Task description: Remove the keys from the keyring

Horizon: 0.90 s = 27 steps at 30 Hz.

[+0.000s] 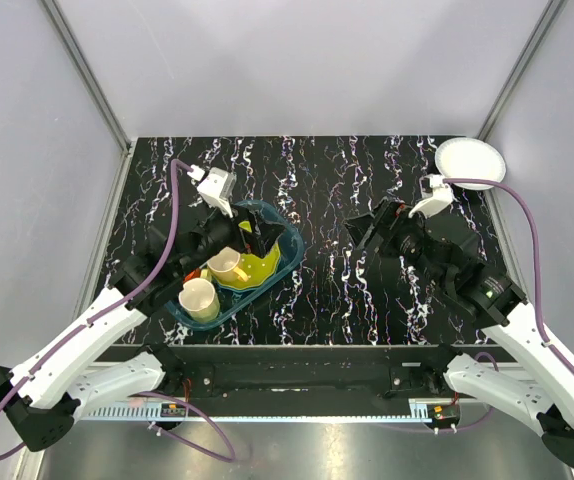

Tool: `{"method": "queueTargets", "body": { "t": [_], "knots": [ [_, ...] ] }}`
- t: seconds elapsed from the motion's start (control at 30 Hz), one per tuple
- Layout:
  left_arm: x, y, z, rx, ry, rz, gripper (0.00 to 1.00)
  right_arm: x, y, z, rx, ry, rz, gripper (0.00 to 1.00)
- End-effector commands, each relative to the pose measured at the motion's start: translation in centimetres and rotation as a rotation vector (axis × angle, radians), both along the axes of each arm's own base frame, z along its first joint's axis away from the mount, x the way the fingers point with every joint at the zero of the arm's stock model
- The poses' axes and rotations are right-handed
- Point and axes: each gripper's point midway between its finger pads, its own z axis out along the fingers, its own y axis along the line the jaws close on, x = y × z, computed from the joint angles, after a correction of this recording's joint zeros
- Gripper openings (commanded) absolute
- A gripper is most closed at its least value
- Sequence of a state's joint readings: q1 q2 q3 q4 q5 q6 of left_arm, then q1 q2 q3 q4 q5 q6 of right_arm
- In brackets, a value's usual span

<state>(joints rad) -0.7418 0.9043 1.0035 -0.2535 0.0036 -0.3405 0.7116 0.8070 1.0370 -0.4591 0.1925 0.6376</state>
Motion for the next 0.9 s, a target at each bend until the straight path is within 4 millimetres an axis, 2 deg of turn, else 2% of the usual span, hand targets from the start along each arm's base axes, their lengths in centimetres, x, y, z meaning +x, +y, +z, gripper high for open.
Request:
{"method": "queueTargets", "body": {
  "t": [0.0,0.2,0.3,0.33,0.37,0.4,0.43,0.47,0.5,0.53,0.57,0.6,0.7,0.73,0.8,0.87],
  "knots": [
    [0.2,0.4,2.0,-0.055,-0.049,0.029,0.99,0.2,-1.1,1.3,0.037,-0.019,-0.070,1.00],
    [0.6,0.5,1.7,-0.044,-0.041,0.050,0.99,0.9,-3.0,0.0,0.042,0.011,-0.192,1.00],
    [0.9,0.9,1.5,-0.040,-0.042,0.077,0.99,1.6,-5.7,-0.8,0.003,0.023,-0.347,0.96],
    [0.9,1.0,1.7,-0.042,-0.045,0.082,0.99,2.2,-7.4,-0.7,-0.018,0.011,-0.449,0.93],
    [1.0,1.1,1.5,-0.039,-0.041,0.088,0.99,2.6,-8.2,-1.1,-0.054,0.015,-0.500,0.91],
    [1.1,1.2,1.5,-0.040,-0.041,0.096,0.99,2.6,-9.4,-1.9,-0.117,0.033,-0.552,0.88],
    [1.1,1.2,1.6,-0.042,-0.043,0.097,0.99,2.9,-11.4,-1.4,-0.167,0.013,-0.660,0.87],
    [1.1,1.2,1.6,-0.041,-0.042,0.098,0.99,3.4,-12.1,-2.3,-0.244,0.031,-0.715,0.86],
    [1.1,1.2,1.6,-0.041,-0.042,0.098,0.99,3.3,-13.8,-3.2,-0.322,0.059,-0.779,0.84],
    [1.1,1.2,1.6,-0.041,-0.042,0.098,0.99,3.5,-15.0,-3.1,-0.356,0.066,-0.837,0.84],
    [1.0,1.2,1.5,-0.040,-0.041,0.096,0.99,4.1,-15.6,-4.1,-0.394,0.103,-0.862,0.83],
    [1.0,1.2,1.5,-0.040,-0.040,0.091,0.99,4.3,-17.5,-4.8,-0.409,0.147,-0.919,0.82],
    [0.8,1.0,1.8,-0.048,-0.046,0.079,0.99,5.1,-19.1,-8.2,-0.394,0.275,-0.932,0.78],
    [0.8,1.0,1.8,-0.049,-0.047,0.078,0.99,5.1,-20.5,-9.9,-0.388,0.338,-0.966,0.74],
    [0.7,1.0,1.8,-0.049,-0.046,0.076,0.99,5.5,-21.6,-12.5,-0.388,0.421,-0.988,0.72],
    [0.7,1.0,1.8,-0.050,-0.047,0.072,0.99,5.5,-23.2,-16.3,-0.371,0.563,-1.011,0.68]
  ]
}}
